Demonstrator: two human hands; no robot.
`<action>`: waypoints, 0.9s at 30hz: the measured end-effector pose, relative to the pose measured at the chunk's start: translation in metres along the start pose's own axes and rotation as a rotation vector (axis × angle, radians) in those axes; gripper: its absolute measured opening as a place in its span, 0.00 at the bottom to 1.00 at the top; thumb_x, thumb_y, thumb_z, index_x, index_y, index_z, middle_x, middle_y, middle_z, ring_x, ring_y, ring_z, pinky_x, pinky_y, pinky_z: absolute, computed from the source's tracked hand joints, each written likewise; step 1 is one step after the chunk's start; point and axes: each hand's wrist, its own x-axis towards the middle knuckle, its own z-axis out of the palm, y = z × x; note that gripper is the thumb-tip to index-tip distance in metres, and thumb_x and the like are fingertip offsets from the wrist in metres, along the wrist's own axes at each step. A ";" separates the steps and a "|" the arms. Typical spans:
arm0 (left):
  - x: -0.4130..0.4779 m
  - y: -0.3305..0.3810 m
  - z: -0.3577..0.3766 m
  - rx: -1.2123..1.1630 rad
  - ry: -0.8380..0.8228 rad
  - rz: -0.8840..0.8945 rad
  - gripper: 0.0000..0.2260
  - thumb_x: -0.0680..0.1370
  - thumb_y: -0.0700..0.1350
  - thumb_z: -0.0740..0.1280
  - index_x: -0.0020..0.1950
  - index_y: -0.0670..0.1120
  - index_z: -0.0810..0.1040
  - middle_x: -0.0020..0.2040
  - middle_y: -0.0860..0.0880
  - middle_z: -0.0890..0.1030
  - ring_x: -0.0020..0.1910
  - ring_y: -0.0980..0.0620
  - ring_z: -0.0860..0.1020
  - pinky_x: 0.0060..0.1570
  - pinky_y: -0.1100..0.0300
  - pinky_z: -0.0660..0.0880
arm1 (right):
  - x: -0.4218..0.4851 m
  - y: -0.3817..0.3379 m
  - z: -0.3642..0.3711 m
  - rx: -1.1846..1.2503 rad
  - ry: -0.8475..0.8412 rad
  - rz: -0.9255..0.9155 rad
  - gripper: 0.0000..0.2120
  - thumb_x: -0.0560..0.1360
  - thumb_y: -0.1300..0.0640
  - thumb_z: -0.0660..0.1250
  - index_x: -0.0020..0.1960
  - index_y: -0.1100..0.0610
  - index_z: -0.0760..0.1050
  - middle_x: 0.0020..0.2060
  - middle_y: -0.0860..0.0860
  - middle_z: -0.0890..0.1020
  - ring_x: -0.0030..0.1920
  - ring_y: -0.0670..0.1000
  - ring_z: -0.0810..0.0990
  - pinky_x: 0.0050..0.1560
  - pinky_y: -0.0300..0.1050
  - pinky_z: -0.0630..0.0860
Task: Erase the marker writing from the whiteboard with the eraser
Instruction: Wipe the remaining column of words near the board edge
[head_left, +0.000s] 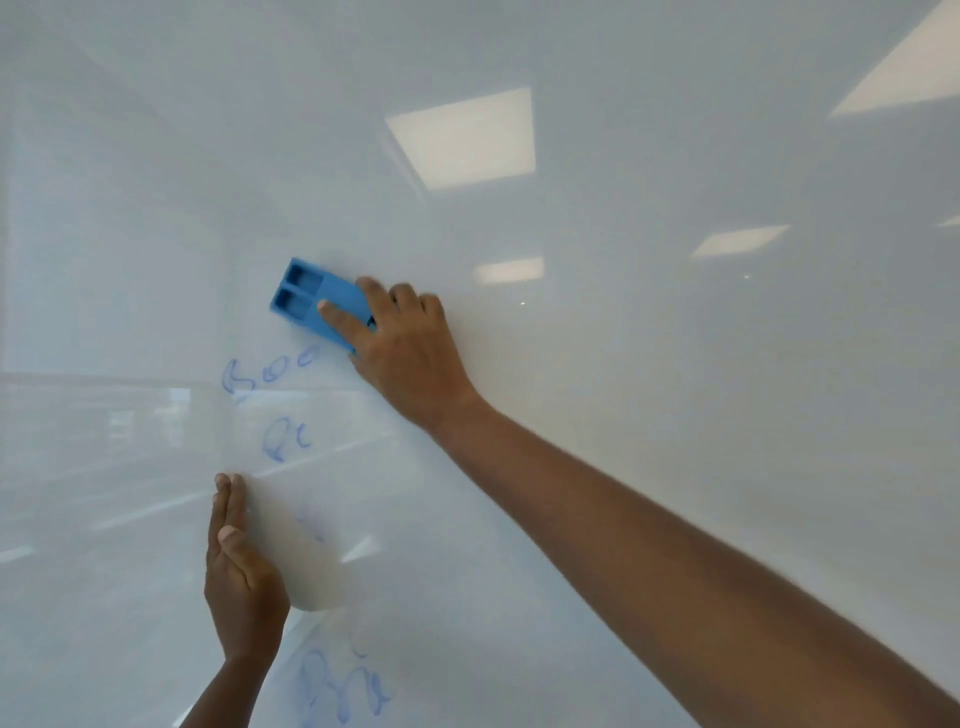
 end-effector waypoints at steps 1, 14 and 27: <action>0.000 0.000 0.000 -0.017 0.003 -0.006 0.26 0.78 0.50 0.40 0.71 0.45 0.64 0.74 0.50 0.62 0.69 0.61 0.59 0.65 0.66 0.55 | -0.015 -0.011 0.002 0.033 0.032 -0.029 0.19 0.71 0.51 0.66 0.62 0.42 0.74 0.57 0.51 0.81 0.46 0.50 0.80 0.45 0.42 0.74; 0.003 -0.001 -0.014 -0.110 -0.079 -0.030 0.27 0.77 0.50 0.41 0.70 0.44 0.66 0.72 0.49 0.64 0.69 0.60 0.61 0.60 0.81 0.53 | -0.046 -0.010 0.006 0.050 0.049 -0.354 0.16 0.69 0.49 0.68 0.57 0.39 0.77 0.52 0.49 0.84 0.41 0.47 0.81 0.41 0.38 0.74; 0.008 -0.012 -0.008 0.239 -0.221 0.106 0.25 0.76 0.52 0.40 0.73 0.50 0.43 0.74 0.57 0.44 0.73 0.58 0.43 0.70 0.56 0.37 | -0.056 -0.033 0.018 0.075 0.114 -0.275 0.16 0.71 0.54 0.67 0.58 0.45 0.78 0.54 0.53 0.83 0.44 0.51 0.81 0.43 0.43 0.75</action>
